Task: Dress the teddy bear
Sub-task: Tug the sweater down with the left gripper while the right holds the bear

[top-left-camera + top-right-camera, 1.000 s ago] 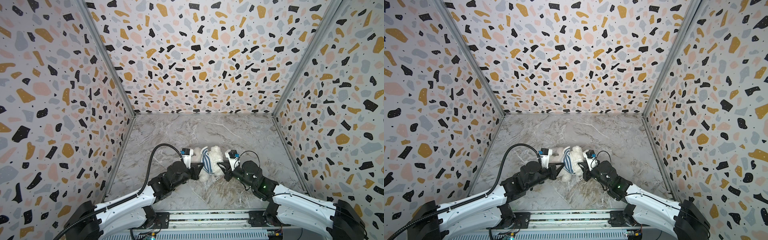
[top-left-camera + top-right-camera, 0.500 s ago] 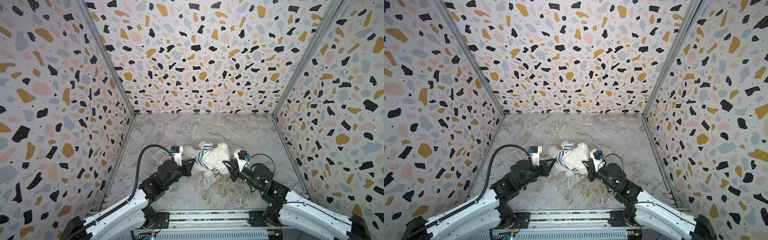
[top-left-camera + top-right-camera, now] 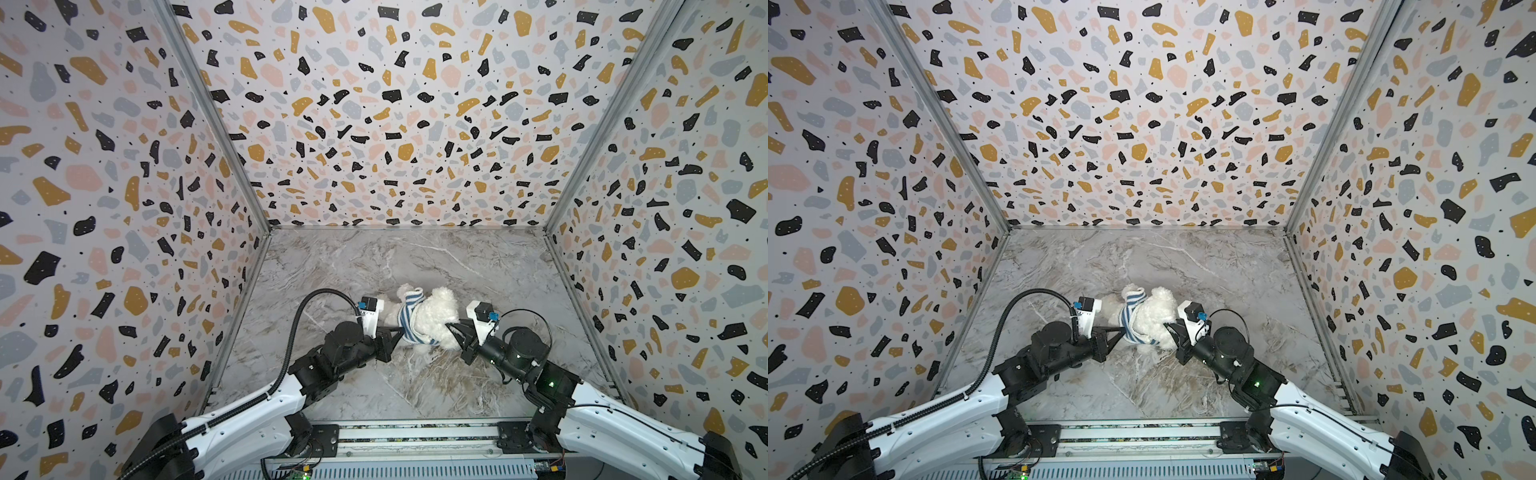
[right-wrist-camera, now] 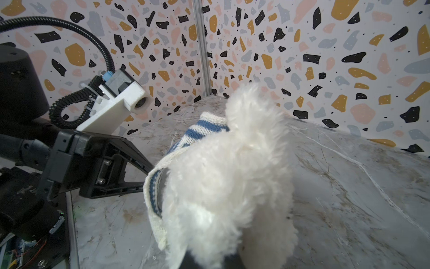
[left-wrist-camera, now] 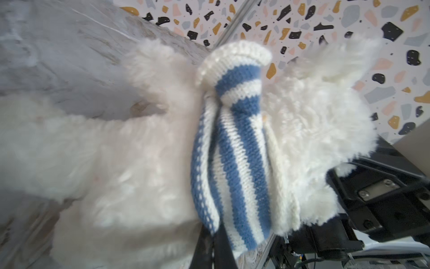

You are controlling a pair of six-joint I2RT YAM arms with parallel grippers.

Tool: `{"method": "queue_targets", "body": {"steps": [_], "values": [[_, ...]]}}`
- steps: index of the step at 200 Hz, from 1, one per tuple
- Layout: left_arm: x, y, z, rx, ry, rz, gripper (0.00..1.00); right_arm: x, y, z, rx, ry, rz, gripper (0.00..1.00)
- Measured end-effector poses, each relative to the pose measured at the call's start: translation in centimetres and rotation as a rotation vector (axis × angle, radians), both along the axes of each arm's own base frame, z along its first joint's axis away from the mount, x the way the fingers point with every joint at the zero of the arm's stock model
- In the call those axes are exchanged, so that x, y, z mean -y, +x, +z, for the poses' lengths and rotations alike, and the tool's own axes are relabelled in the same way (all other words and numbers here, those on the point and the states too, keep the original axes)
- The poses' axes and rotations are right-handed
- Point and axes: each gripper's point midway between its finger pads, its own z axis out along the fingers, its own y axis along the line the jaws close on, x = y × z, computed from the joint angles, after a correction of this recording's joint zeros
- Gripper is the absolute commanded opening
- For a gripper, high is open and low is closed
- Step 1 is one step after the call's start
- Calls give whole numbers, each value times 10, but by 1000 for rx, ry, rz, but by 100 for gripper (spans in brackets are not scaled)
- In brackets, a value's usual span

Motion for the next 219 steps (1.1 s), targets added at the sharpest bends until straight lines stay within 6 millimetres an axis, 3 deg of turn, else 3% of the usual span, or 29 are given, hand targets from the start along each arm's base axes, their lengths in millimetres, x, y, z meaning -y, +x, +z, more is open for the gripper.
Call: {"method": "queue_targets", "body": {"steps": [30, 66, 107, 191, 219], "values": [[1, -2, 15, 40, -37, -11, 28, -4, -4, 2, 30, -10, 34, 0], [0, -2, 24, 68, -58, -12, 38, -4, -17, 3, 105, -15, 90, 0], [-2, -2, 36, 93, -79, 1, 40, -3, -29, -2, 181, -14, 143, 0], [-8, 0, 52, 103, -143, 24, 17, -2, -41, 1, 275, -7, 189, 0], [-7, 0, 53, 95, -152, 26, 5, -2, -41, 2, 281, -5, 188, 0]]}}
